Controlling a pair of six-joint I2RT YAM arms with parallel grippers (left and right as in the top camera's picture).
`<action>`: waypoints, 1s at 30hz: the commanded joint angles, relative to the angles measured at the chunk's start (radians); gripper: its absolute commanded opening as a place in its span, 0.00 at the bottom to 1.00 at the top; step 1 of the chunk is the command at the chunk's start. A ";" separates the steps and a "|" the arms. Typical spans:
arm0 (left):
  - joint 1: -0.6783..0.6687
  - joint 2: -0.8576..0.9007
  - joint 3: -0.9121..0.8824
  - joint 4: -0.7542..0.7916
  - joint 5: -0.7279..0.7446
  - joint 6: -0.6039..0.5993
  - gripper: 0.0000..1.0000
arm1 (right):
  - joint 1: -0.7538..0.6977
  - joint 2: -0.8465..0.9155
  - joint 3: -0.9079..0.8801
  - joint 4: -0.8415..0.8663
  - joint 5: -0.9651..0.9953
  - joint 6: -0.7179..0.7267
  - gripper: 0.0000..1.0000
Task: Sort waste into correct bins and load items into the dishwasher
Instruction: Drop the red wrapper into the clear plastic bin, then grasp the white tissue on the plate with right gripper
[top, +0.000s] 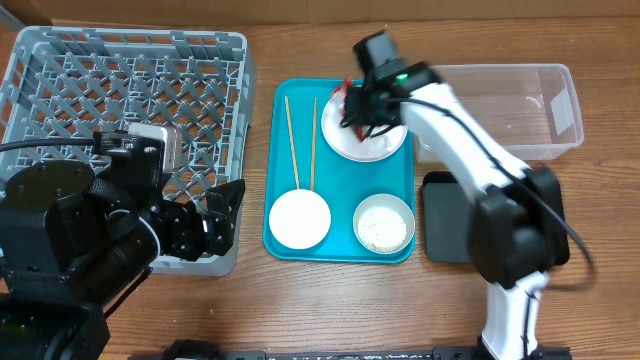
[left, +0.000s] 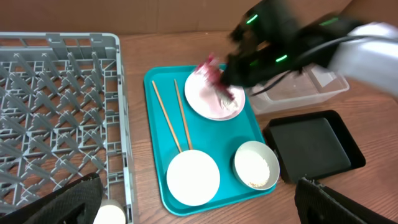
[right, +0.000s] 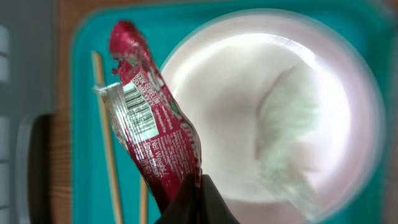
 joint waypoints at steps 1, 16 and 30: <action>-0.004 0.003 0.004 0.000 0.011 0.008 1.00 | -0.071 -0.190 0.028 -0.069 0.115 -0.014 0.04; -0.004 0.003 0.004 0.000 0.011 0.008 1.00 | -0.285 -0.180 -0.097 -0.145 0.172 -0.186 0.49; -0.004 0.003 0.004 0.000 0.011 0.008 1.00 | 0.018 -0.133 -0.099 -0.007 0.212 -0.217 0.61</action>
